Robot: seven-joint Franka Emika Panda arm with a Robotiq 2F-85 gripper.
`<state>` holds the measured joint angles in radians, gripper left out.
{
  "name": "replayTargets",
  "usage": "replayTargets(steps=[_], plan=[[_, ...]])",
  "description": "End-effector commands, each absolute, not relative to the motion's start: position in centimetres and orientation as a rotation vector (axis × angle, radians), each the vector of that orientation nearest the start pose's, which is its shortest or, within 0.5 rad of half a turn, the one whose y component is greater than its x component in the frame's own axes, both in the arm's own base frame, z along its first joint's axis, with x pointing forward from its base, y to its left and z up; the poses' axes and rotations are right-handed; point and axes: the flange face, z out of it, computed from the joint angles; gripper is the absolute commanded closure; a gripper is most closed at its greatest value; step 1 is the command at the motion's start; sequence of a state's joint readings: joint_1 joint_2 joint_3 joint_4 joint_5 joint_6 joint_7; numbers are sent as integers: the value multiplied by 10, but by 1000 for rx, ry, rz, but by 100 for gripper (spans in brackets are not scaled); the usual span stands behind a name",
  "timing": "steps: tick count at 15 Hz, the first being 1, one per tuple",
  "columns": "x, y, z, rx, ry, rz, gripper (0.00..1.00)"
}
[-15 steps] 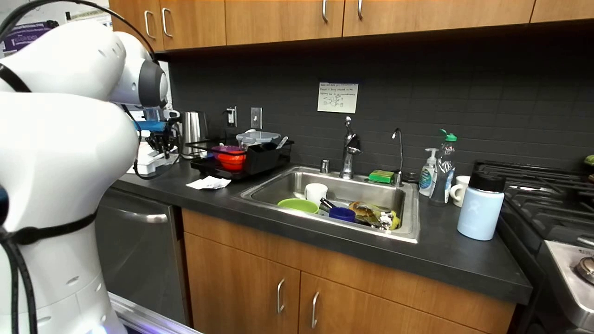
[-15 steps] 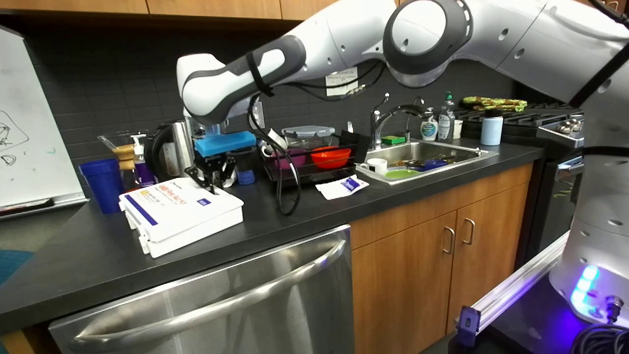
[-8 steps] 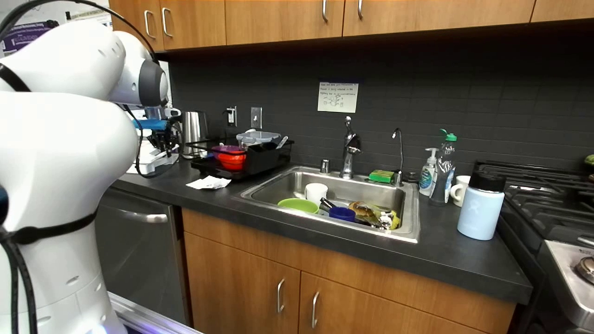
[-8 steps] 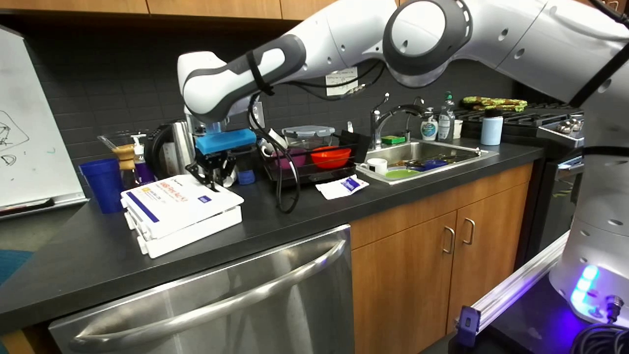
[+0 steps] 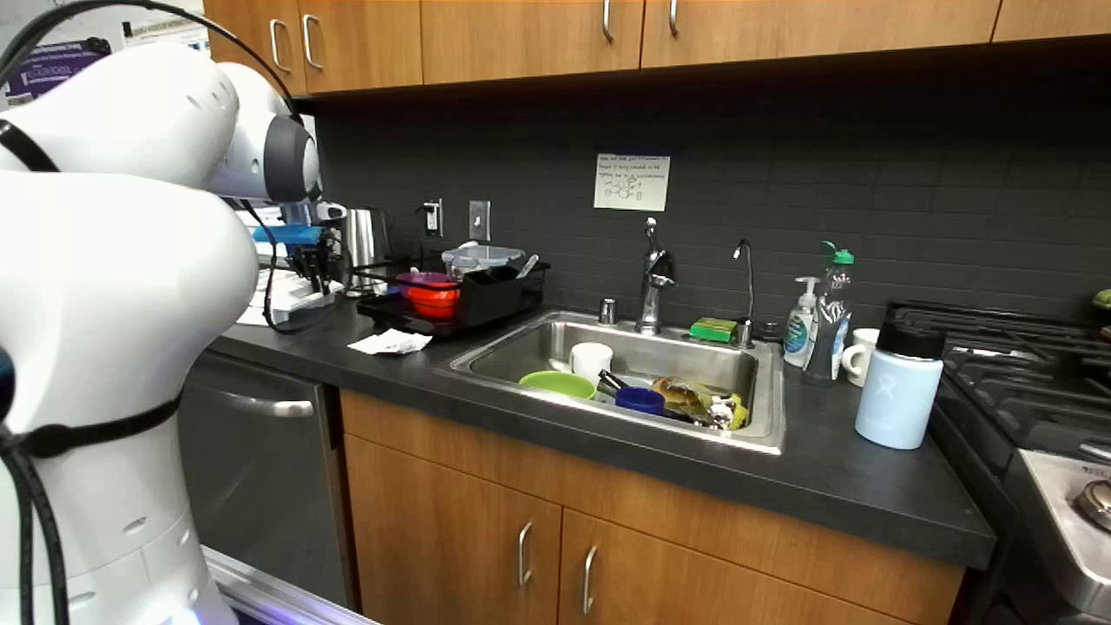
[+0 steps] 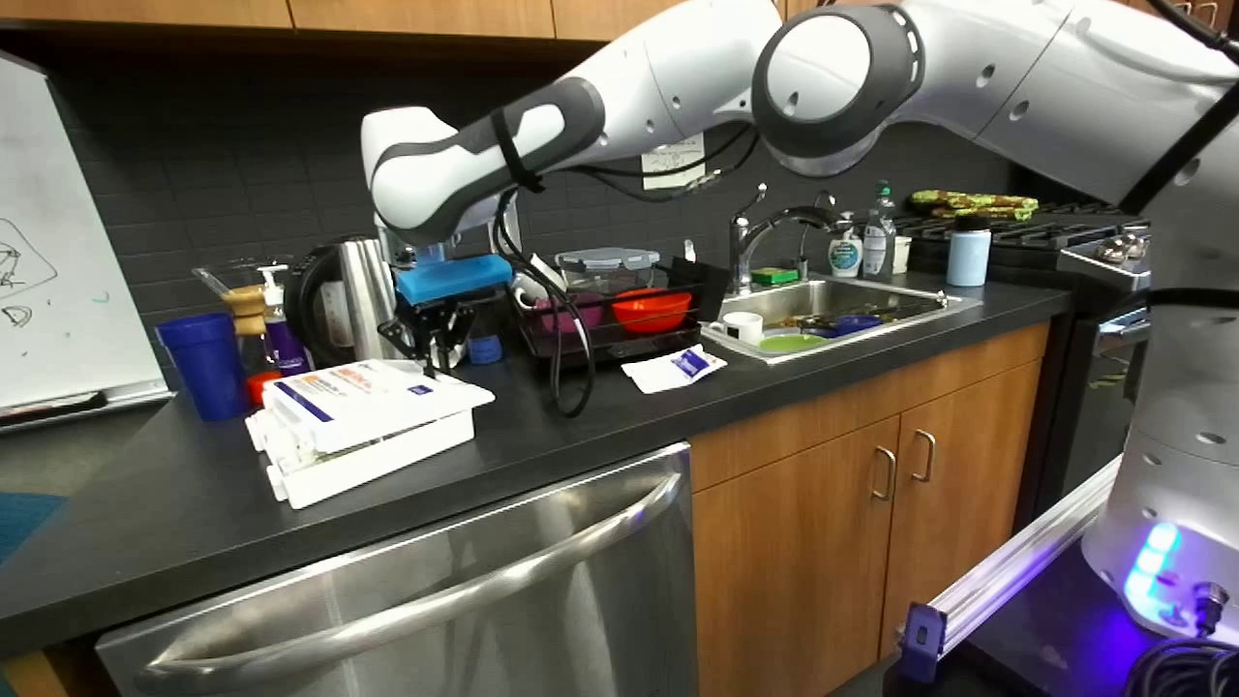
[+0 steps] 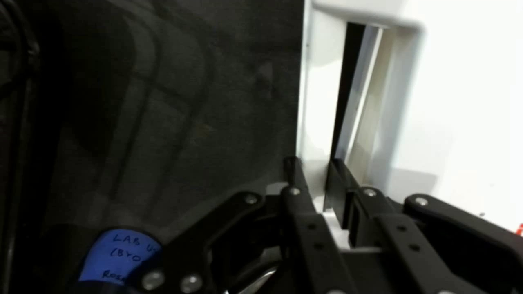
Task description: Put the white lid on top of the white box on the left.
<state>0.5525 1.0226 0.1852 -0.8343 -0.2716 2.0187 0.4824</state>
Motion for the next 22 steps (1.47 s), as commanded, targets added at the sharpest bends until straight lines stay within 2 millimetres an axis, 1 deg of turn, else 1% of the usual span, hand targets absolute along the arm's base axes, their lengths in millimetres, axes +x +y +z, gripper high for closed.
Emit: replayTargets(steps=[1,12,13,14,15,16,17,21,22], plan=[[653,481,312,-3092,-396,-313,95],[655,473,314,-3074,-380,-279,95],[656,472,314,-3075,-379,-273,88],[656,471,314,-3076,-382,-270,55],[656,471,315,-3079,-388,-273,54],[656,471,315,-3080,-390,-277,50],[656,471,315,-3080,-391,-278,45],[656,470,317,-3078,-397,-279,18],[656,470,317,-3076,-399,-281,31]])
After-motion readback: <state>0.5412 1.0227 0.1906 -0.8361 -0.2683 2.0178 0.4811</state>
